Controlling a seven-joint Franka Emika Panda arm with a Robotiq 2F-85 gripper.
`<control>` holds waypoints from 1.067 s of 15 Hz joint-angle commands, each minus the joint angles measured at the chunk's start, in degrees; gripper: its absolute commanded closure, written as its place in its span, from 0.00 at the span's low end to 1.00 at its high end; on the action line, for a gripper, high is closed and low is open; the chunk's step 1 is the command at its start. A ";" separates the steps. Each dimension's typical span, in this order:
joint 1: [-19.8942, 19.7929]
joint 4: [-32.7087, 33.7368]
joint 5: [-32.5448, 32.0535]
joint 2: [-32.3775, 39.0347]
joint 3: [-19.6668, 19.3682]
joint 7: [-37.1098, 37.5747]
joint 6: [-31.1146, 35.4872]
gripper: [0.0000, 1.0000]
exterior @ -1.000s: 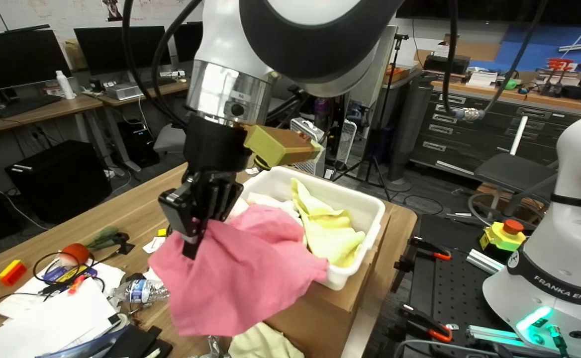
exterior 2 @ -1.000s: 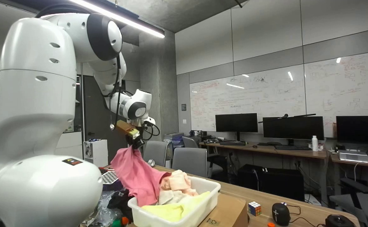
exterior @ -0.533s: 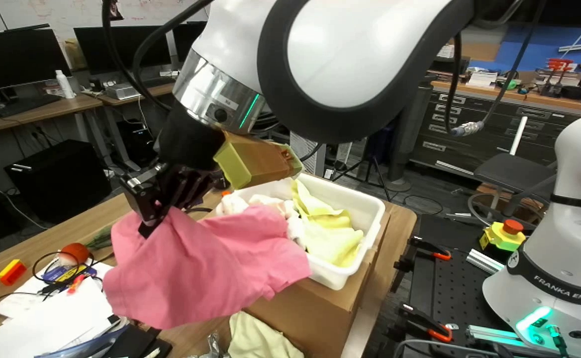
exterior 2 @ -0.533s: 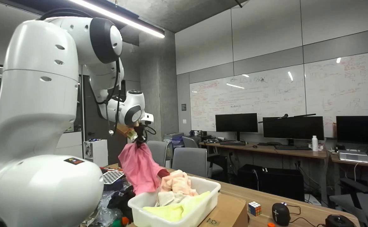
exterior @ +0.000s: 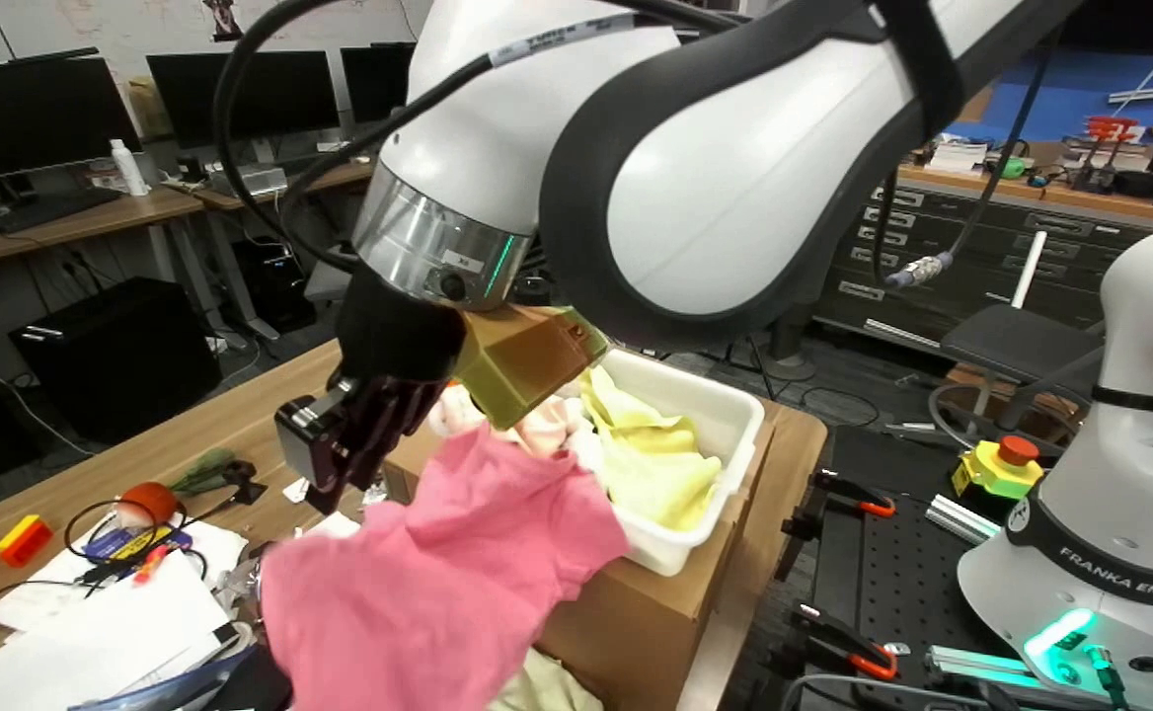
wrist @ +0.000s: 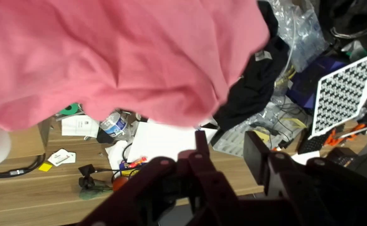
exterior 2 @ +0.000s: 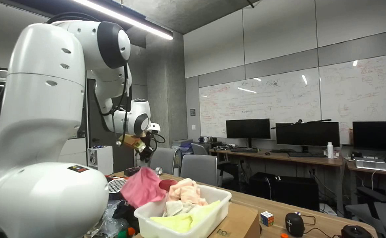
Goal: Remove the clothes from the bowl and put them on the table
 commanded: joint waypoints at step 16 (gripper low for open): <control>-4.20 0.50 -18.02 0.58 -9.06 11.71 -17.24 0.00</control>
